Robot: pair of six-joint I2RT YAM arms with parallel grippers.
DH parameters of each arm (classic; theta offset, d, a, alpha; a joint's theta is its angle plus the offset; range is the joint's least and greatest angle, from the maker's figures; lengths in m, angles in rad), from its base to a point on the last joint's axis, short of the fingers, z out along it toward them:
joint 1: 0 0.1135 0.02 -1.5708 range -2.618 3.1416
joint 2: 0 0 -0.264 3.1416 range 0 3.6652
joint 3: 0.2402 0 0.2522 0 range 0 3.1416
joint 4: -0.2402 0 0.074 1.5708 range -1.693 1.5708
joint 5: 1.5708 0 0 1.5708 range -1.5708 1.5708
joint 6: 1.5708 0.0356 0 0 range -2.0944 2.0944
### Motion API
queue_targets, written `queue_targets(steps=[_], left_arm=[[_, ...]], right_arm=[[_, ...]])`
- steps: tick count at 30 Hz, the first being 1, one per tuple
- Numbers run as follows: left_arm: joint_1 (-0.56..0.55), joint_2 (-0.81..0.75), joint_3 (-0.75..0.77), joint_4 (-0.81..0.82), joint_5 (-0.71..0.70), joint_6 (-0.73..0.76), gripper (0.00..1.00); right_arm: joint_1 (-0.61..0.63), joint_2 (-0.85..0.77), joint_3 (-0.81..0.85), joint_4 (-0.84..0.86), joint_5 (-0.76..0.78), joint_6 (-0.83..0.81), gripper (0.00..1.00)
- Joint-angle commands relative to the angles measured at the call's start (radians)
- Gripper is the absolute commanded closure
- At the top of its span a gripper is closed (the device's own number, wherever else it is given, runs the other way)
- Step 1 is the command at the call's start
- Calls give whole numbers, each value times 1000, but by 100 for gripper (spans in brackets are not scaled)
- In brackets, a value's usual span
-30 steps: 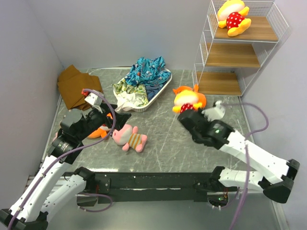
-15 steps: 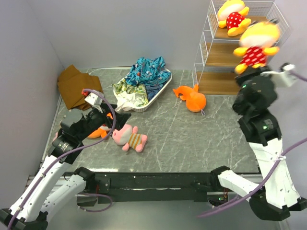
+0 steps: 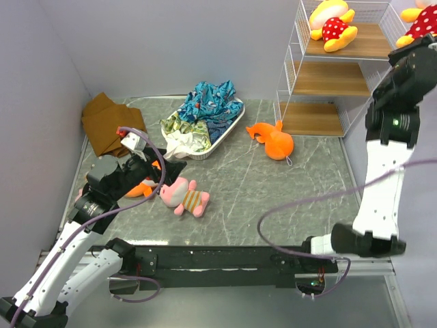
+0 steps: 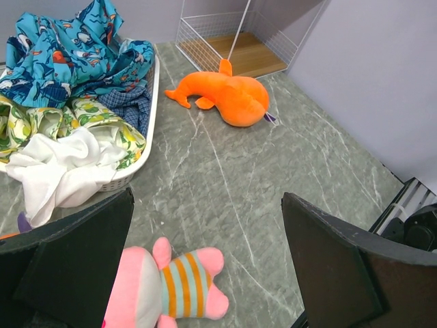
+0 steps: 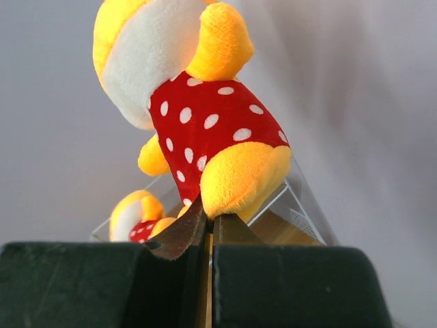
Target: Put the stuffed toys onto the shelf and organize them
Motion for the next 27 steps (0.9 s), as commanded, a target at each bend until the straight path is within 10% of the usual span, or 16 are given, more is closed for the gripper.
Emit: queue_targets(steps=[1, 27], left_arm=[[-5, -4, 4, 14, -17, 15, 4], [-3, 10, 10, 10, -14, 23, 4]], right_arm=[[-99, 96, 76, -27, -207, 91, 100], [-150, 424, 254, -39, -430, 203, 94]])
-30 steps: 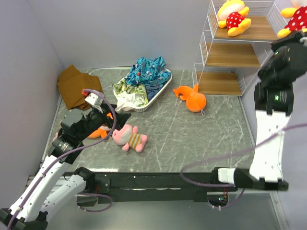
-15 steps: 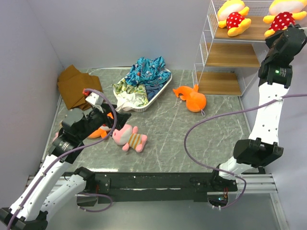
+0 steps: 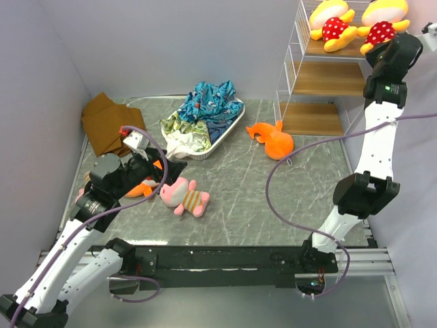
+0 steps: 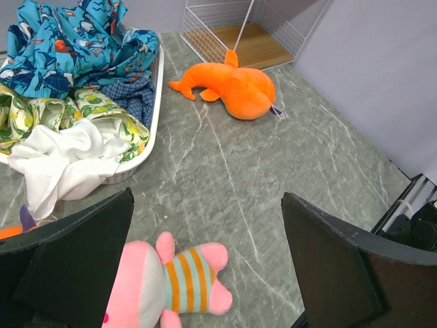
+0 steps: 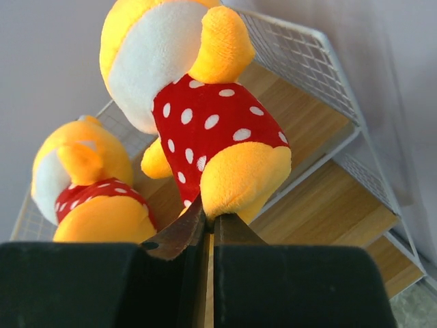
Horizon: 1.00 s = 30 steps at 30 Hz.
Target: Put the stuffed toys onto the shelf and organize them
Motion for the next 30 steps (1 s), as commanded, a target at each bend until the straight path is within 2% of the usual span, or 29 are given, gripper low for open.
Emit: queue_targets(steps=[1, 6, 10, 13, 19, 27, 30], left_arm=[[-5, -9, 10, 23, -3, 15, 4], [-5, -11, 9, 23, -6, 15, 4], [-5, -9, 10, 25, -5, 17, 4], [-5, -8, 10, 23, -5, 17, 4], [-3, -6, 10, 25, -5, 17, 4], [-3, 0, 10, 25, 0, 17, 4], [-5, 0, 10, 25, 2, 17, 4]], right_arm=[[-12, 38, 119, 8, -43, -2, 93], [-17, 75, 139, 16, -57, 3, 85], [-18, 96, 168, 19, -50, 4, 66], [-18, 118, 208, 9, -44, 1, 57], [-20, 133, 272, -23, -66, -15, 50], [-15, 56, 252, -24, -126, -75, 46], [-2, 35, 226, -6, -136, -137, 40]])
